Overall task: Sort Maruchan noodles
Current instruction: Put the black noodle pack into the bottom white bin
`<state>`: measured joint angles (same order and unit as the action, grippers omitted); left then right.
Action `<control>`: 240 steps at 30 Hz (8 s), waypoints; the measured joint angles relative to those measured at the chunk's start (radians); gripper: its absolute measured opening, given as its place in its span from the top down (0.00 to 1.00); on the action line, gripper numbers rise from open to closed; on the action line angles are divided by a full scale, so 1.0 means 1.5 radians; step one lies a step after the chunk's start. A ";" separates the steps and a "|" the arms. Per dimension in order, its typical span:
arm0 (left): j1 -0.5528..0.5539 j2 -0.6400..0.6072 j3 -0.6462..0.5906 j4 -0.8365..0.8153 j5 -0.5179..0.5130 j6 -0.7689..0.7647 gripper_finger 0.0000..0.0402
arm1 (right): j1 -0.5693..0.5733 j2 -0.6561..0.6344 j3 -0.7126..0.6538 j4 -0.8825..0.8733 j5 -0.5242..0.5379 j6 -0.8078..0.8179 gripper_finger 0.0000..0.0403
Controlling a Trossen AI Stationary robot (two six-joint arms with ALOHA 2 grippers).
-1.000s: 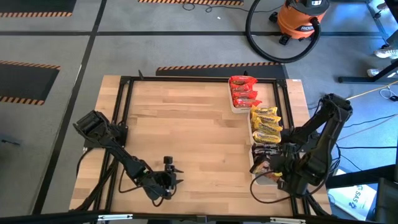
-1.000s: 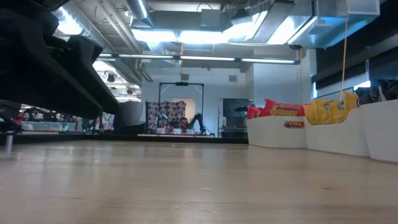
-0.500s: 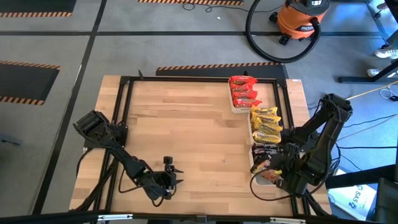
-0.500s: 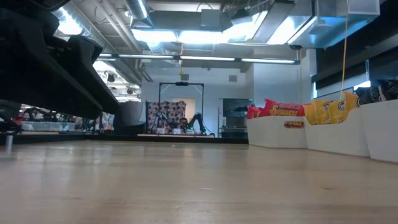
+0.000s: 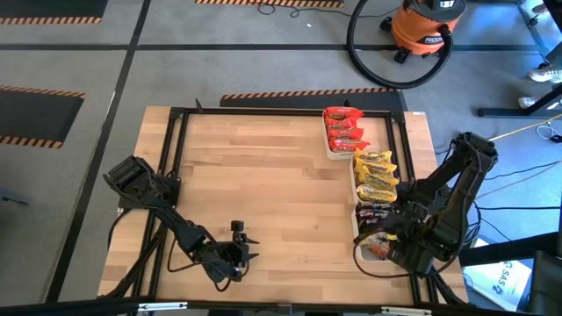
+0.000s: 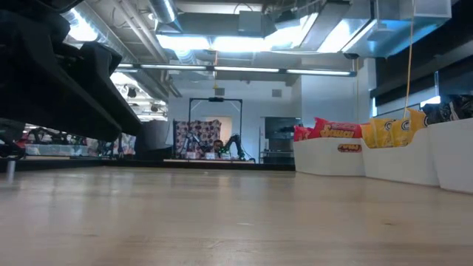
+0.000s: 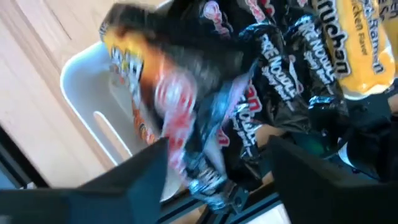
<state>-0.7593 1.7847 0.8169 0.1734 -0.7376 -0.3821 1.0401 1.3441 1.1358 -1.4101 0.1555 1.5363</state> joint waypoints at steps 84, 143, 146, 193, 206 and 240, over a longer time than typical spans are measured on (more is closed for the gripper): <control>0.020 0.000 0.000 -0.004 0.026 0.001 0.61 | -0.307 0.042 0.009 0.408 0.069 -0.640 1.00; 0.020 -0.022 0.000 -0.023 -0.020 -0.024 0.61 | -0.455 0.534 0.405 0.569 0.101 -0.926 0.26; 0.020 -0.022 0.000 -0.022 -0.021 -0.024 0.61 | -0.454 0.557 0.425 0.559 0.099 -0.924 0.27; -0.011 -0.022 0.000 -0.017 -0.021 -0.035 0.61 | -0.490 0.491 0.381 0.439 0.016 -0.917 0.91; -0.024 -0.022 0.000 -0.017 -0.023 -0.037 0.61 | -0.385 0.314 0.381 0.203 0.089 -0.719 0.92; -0.024 -0.022 0.000 -0.015 -0.018 -0.073 0.61 | 0.028 0.076 0.019 0.182 0.215 0.026 0.91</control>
<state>-0.7954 1.7515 0.8169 0.1513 -0.7649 -0.4915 1.0816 1.4585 1.1648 -1.1363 0.4783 1.5750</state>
